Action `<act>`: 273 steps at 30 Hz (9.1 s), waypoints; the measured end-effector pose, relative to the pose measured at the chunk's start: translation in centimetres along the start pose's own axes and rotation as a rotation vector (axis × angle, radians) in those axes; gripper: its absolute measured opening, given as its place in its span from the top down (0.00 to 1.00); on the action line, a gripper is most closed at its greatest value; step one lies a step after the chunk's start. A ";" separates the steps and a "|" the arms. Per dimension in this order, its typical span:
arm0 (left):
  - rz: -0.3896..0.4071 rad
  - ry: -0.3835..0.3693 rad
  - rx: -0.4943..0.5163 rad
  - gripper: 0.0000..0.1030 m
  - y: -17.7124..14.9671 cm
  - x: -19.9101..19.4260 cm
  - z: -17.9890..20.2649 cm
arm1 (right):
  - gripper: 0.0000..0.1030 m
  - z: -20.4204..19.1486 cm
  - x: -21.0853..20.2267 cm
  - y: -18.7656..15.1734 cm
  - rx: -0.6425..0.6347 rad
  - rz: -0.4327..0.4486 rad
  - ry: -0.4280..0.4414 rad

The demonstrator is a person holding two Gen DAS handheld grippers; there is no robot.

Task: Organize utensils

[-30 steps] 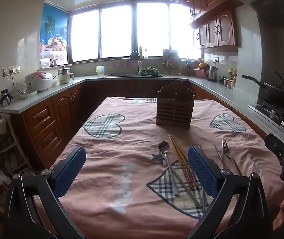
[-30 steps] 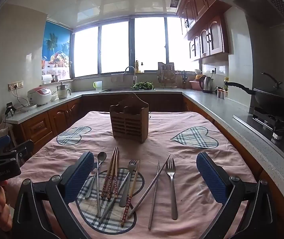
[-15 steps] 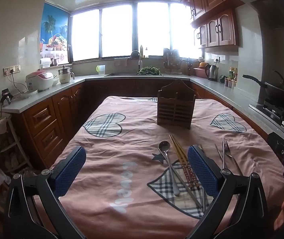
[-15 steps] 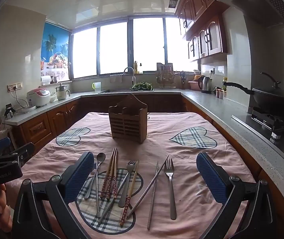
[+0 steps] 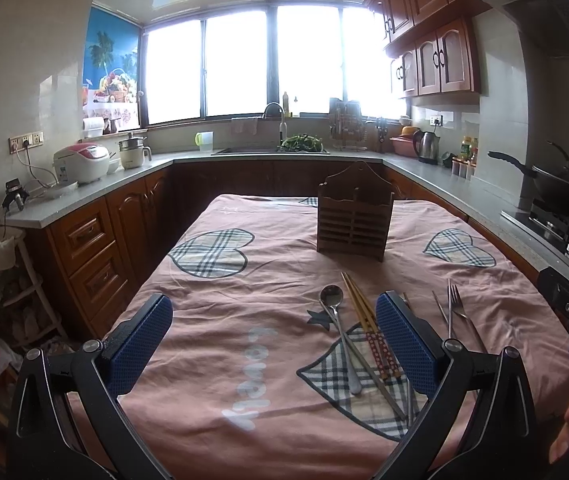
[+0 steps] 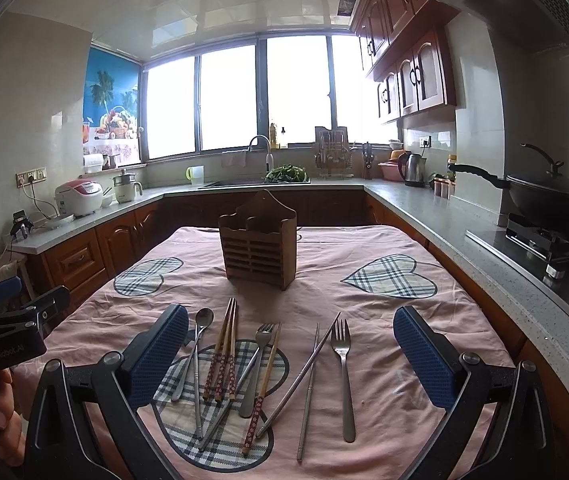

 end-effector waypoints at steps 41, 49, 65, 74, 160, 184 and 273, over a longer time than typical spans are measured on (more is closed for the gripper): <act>-0.019 0.002 0.004 0.00 -0.1 0.8 0.2 | 0.00 -0.3 0.6 -0.6 0.005 -0.014 0.010; -0.059 -0.027 0.010 0.00 -0.3 2.1 0.5 | 0.00 0.3 1.6 -1.0 0.034 -0.046 0.047; -0.239 -0.102 0.022 0.05 -0.7 10.3 1.9 | 0.18 2.2 8.7 -2.4 0.113 -0.236 0.127; -0.386 -0.155 0.051 0.24 -3.0 15.0 3.8 | 0.46 3.9 13.6 -4.5 0.179 -0.369 0.140; -0.115 -0.361 -0.025 0.97 15.7 19.7 3.0 | 0.95 2.4 20.5 15.8 0.221 -0.106 0.297; -0.175 -0.358 -0.061 0.97 18.3 36.4 7.8 | 0.95 3.5 34.2 15.4 0.251 -0.147 0.224; -0.470 -0.222 -0.091 0.17 -1.8 20.3 2.5 | 0.32 5.7 15.4 -2.3 0.271 -0.346 0.185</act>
Point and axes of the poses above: each gripper's, at about its wrist camera, not at the fingertips, and x roughly the way its jaws point, z to its right, y to its top, the point moved 6 cm from there along x, roughly the way its jaws point, and after that the axes turned 4 degrees about -z, right-handed, at the moved point
